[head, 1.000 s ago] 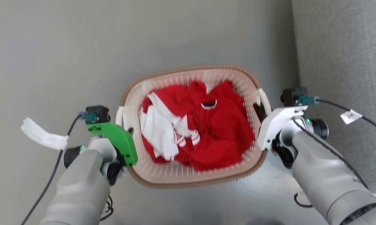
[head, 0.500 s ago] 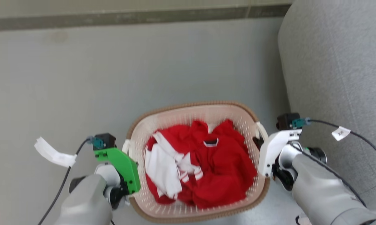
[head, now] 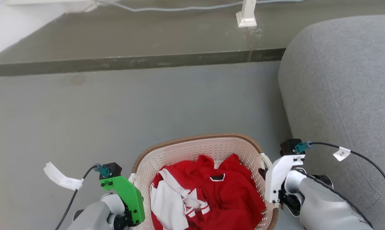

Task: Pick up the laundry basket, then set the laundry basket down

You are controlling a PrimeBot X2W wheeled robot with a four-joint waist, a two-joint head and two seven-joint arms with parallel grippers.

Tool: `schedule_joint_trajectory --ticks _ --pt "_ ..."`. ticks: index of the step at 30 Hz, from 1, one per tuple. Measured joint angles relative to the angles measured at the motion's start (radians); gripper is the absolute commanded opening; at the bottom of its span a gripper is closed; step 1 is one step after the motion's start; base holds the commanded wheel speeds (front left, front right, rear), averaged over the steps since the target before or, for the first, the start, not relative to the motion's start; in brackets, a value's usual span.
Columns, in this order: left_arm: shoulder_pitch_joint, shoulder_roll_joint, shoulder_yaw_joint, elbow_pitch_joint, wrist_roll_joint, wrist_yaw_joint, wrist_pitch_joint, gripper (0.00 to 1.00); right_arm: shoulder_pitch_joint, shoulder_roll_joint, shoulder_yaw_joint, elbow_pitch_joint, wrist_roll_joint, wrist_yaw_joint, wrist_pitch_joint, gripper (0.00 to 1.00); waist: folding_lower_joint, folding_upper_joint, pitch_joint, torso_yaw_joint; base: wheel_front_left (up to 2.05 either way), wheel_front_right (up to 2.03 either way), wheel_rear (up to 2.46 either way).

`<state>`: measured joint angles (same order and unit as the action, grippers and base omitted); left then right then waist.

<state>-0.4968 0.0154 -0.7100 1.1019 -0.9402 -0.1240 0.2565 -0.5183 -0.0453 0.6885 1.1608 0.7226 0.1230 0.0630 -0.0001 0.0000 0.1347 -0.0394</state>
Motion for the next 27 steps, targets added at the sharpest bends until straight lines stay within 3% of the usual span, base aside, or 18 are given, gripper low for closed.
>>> schedule_joint_trajectory --ticks 27 --pt "0.000 0.006 -0.031 0.001 -0.033 0.001 0.018 0.00 0.005 -0.021 0.058 -0.029 0.060 -0.001 0.036 0.00 0.0000 0.0000 -0.041 -0.004 0.00 0.00 0.00"
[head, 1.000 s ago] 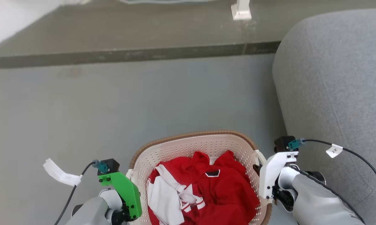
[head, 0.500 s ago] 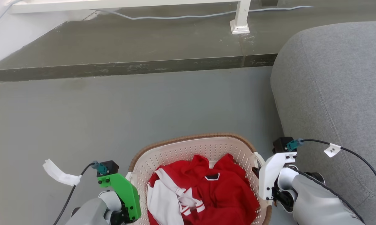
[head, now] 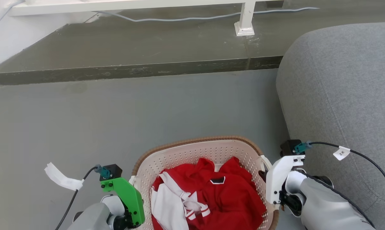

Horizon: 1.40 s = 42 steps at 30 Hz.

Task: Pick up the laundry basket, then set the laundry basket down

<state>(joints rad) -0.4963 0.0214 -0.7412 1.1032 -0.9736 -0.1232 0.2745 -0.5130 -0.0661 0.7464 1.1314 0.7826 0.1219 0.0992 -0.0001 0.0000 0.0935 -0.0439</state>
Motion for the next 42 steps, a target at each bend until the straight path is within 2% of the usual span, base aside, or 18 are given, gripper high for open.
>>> schedule_joint_trajectory --ticks 22,42 --pt "-0.004 0.008 -0.011 0.002 -0.007 0.000 -0.030 0.00 -0.001 -0.005 0.032 -0.010 0.030 0.000 -0.008 0.00 0.0000 0.0000 0.020 -0.009 0.00 0.00 0.00" --pt "-0.109 0.030 -0.024 -0.006 0.001 0.000 -0.110 0.00 -0.086 -0.011 0.044 -0.032 0.060 0.000 -0.055 0.00 0.0000 0.0000 0.170 -0.026 0.00 0.00 0.00"
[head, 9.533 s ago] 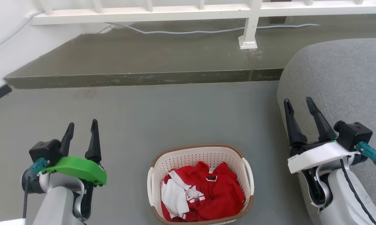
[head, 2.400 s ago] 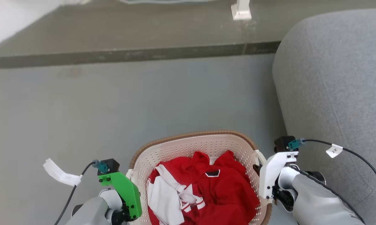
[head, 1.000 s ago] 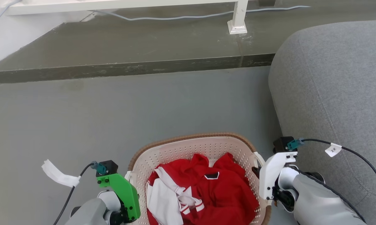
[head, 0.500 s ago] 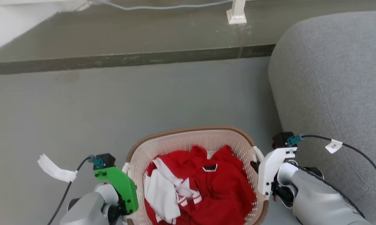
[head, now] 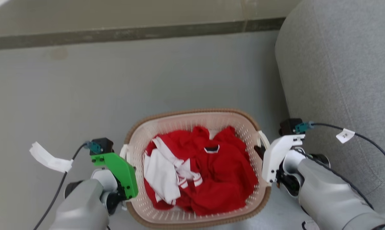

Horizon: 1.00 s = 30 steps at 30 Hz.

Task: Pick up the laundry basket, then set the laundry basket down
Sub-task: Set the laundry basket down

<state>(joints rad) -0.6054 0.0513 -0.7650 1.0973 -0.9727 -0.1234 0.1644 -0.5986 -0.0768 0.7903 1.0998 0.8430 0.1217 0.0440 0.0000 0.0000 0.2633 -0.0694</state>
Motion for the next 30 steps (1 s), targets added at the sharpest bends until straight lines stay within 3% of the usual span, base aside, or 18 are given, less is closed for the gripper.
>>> schedule_joint_trajectory --ticks 30 --pt "-0.179 0.019 -0.009 0.002 0.020 -0.001 -0.107 0.00 -0.165 -0.003 0.006 -0.006 0.003 0.000 -0.129 0.00 0.0002 0.0000 0.345 -0.011 0.00 0.00 0.00"
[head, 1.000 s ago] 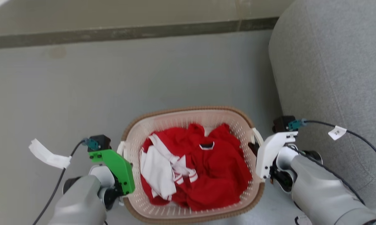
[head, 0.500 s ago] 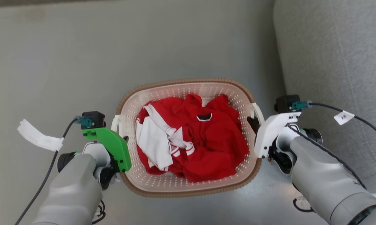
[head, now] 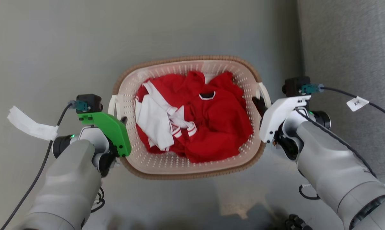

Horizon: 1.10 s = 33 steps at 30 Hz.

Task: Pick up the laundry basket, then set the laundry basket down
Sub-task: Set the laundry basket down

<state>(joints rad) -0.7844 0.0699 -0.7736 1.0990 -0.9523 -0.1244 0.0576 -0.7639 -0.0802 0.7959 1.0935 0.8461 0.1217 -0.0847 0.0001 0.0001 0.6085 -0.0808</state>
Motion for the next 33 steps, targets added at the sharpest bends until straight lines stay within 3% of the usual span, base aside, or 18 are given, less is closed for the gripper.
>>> schedule_joint_trajectory --ticks 16,33 --pt "-0.082 0.000 -0.002 0.003 0.041 0.000 -0.111 0.00 -0.076 0.001 -0.005 0.016 0.003 0.000 -0.101 0.00 0.0000 0.0000 0.169 0.009 0.00 0.00 0.00" --pt "-0.159 -0.006 -0.003 0.029 0.042 0.000 -0.154 0.00 -0.145 0.003 -0.008 0.042 0.003 0.001 -0.136 0.00 0.0000 0.0000 0.310 0.019 0.00 0.00 0.00"
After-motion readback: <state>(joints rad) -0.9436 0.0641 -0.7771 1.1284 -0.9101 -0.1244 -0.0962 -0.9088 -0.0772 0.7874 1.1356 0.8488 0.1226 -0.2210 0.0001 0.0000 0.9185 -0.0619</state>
